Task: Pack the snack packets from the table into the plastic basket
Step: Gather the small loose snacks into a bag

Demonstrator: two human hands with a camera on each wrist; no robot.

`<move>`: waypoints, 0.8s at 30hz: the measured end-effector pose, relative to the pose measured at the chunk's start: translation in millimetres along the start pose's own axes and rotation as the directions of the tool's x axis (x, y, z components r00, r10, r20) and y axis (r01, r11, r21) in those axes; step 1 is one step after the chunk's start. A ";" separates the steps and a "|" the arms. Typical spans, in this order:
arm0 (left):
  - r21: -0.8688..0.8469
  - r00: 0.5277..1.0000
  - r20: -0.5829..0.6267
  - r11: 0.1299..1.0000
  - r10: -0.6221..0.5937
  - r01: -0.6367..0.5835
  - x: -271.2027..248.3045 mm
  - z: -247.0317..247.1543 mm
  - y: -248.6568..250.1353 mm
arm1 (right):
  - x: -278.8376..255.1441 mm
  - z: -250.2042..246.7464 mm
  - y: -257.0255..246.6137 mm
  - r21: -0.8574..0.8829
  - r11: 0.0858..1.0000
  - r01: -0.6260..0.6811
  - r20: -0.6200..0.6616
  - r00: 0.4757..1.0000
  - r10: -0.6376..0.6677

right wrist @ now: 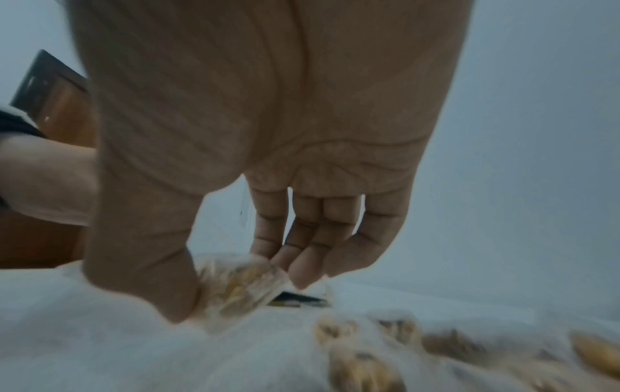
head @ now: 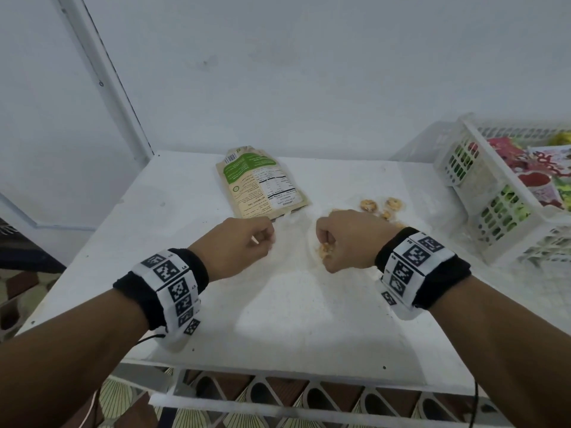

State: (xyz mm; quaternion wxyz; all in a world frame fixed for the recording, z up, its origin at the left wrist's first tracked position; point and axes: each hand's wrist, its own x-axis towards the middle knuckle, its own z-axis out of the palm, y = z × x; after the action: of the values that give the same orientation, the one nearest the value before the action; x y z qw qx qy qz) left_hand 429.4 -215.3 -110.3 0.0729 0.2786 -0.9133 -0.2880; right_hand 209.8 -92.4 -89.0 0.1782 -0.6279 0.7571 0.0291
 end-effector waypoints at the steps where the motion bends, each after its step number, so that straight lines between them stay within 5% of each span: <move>1: -0.013 1.000 -0.029 1.000 0.002 -0.002 -0.4 -2.1 0.7 | -1.5 -3.1 -2.1 0.009 1.000 0.008 -0.025 1.000 -0.007; 5: -0.065 0.977 -0.214 0.998 -0.006 -0.008 -4.5 -15.8 2.7 | -1.6 -10.8 -14.6 0.047 0.996 0.077 -0.122 0.990 -0.071; 9: -0.099 0.933 -0.358 0.995 -0.045 0.010 -8.6 -31.0 -5.7 | 13.9 -0.9 -34.7 -0.037 0.986 0.160 -0.075 0.984 -0.162; 15: -0.079 0.931 -0.365 0.997 -0.017 -0.013 -17.7 -42.1 -10.9 | 29.1 18.7 -45.2 -0.104 0.981 0.164 -0.016 0.986 -0.166; 19: -0.112 0.935 -0.354 0.994 -0.033 -0.007 -21.7 -42.6 -12.6 | 30.5 17.2 -38.0 -0.157 0.979 0.132 0.159 0.981 -0.107; 24: -0.108 0.934 -0.357 0.994 -0.014 -0.027 -24.8 -46.4 -13.4 | 36.9 20.6 -51.3 -0.086 0.985 0.151 0.174 0.976 -0.135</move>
State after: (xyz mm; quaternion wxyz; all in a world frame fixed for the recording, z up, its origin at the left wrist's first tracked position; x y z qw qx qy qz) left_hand 469.9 -233.3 -78.9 0.2540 0.3189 -0.8682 -0.2827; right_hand 258.4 -132.3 -110.4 0.2117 -0.6841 0.6899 0.1061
